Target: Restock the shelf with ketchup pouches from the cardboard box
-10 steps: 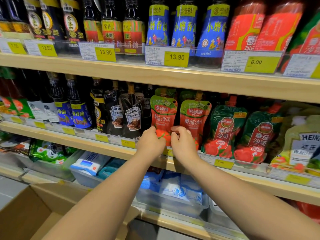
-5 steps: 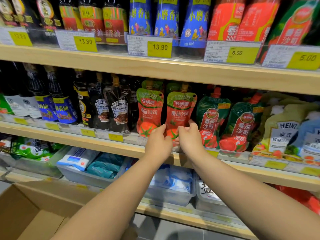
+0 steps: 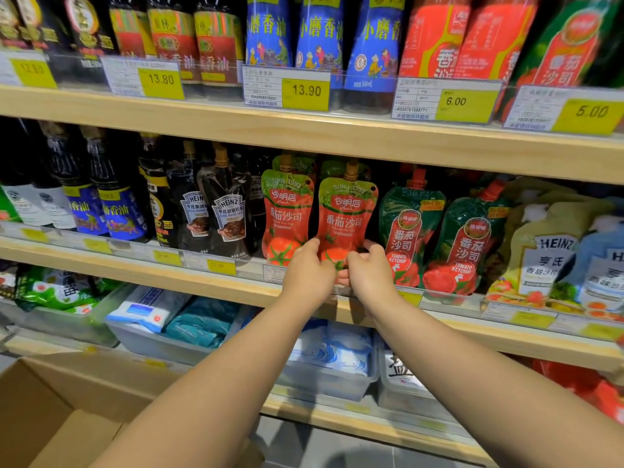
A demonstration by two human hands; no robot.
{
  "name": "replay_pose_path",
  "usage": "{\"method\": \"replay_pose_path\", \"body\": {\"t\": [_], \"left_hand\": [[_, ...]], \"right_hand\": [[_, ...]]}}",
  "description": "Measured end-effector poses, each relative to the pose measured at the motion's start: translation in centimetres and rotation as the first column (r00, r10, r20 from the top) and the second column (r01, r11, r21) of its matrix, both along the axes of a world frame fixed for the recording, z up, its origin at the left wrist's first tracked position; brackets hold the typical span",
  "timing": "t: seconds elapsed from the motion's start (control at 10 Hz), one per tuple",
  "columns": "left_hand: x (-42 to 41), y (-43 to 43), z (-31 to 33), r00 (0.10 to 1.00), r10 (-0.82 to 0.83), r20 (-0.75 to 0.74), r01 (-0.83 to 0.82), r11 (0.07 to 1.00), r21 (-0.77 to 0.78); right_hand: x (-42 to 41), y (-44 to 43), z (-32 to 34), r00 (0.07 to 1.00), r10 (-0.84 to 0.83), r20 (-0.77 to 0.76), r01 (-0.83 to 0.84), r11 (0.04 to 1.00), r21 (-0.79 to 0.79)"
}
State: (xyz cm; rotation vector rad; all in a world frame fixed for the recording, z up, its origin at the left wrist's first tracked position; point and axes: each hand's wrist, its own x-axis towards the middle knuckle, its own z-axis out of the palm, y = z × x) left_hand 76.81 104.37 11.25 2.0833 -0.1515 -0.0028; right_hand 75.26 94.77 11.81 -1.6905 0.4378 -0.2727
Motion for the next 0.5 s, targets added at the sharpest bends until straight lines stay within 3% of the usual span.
{"method": "replay_pose_path", "body": {"t": [0.2, 0.5], "left_hand": [[0.7, 1.1, -0.2, 0.995, 0.086, 0.047, -0.081, 0.992, -0.101], [1.1, 5.0, -2.7, 0.954, 0.244, 0.173, -0.203, 0.954, -0.222]], "right_hand": [[-1.0, -0.2, 0.0, 0.996, -0.002, 0.092, 0.016, 0.988, -0.153], [-1.1, 3.0, -2.1, 0.918, 0.255, 0.303, -0.162, 0.94, -0.301]]}}
